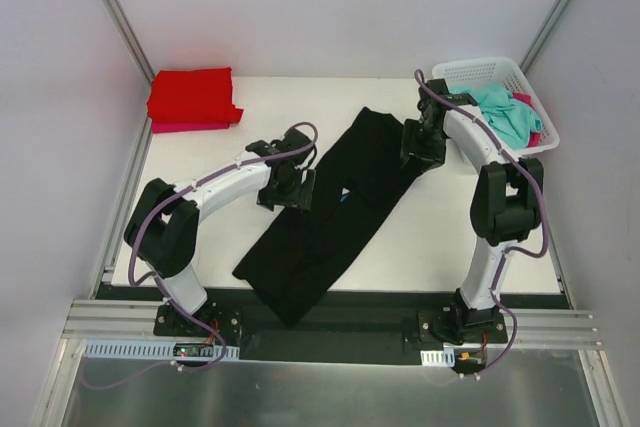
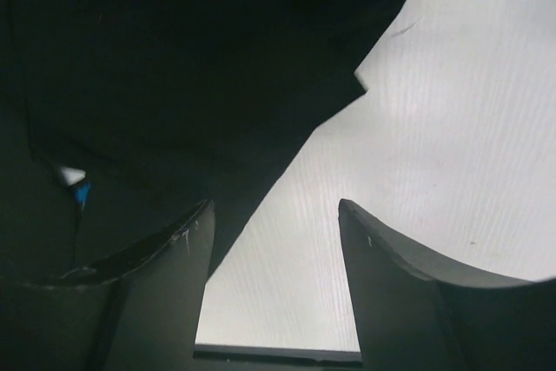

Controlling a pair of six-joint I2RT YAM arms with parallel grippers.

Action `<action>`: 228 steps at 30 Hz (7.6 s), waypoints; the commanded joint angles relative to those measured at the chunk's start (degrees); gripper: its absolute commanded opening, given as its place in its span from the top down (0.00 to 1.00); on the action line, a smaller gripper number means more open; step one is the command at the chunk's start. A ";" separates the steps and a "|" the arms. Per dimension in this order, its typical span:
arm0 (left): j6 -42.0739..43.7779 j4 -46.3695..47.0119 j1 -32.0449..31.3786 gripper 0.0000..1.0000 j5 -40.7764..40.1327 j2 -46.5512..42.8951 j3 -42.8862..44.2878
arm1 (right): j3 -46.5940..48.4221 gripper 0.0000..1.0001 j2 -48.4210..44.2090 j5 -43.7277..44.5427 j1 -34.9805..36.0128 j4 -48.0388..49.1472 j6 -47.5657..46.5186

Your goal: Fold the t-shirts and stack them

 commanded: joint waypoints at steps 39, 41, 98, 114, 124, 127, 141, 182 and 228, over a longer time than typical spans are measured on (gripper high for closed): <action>-16.63 7.38 -16.45 0.25 8.08 -2.58 -12.20 | 36.74 0.41 34.55 -25.01 -4.61 -1.93 3.12; -17.24 7.03 -17.07 0.25 8.25 -1.96 -11.14 | 37.89 0.41 35.78 -26.34 -4.16 -1.75 3.56; 1.91 0.97 5.95 0.25 10.45 33.10 40.71 | 13.63 0.34 13.98 -13.34 5.15 1.68 -1.09; -2.65 -2.81 10.52 0.25 11.33 44.79 50.37 | 23.65 0.04 25.24 -16.15 3.66 0.80 0.84; -7.31 -0.89 15.44 0.25 13.52 53.06 61.46 | 14.89 0.04 15.59 -19.40 1.20 6.42 2.25; -8.28 1.04 16.93 0.25 14.75 54.20 62.87 | 15.82 0.04 15.57 -20.80 -0.29 9.58 2.07; -5.21 1.93 18.70 0.21 11.77 45.70 53.48 | 22.89 0.04 21.55 -21.87 -1.44 6.95 1.90; -11.70 5.80 8.07 0.01 10.71 4.28 -3.40 | 14.86 0.04 18.98 -34.41 -0.65 22.85 7.95; -13.11 -5.28 0.85 0.01 4.21 2.53 6.97 | 1.26 0.04 7.06 -38.83 -0.48 28.57 10.42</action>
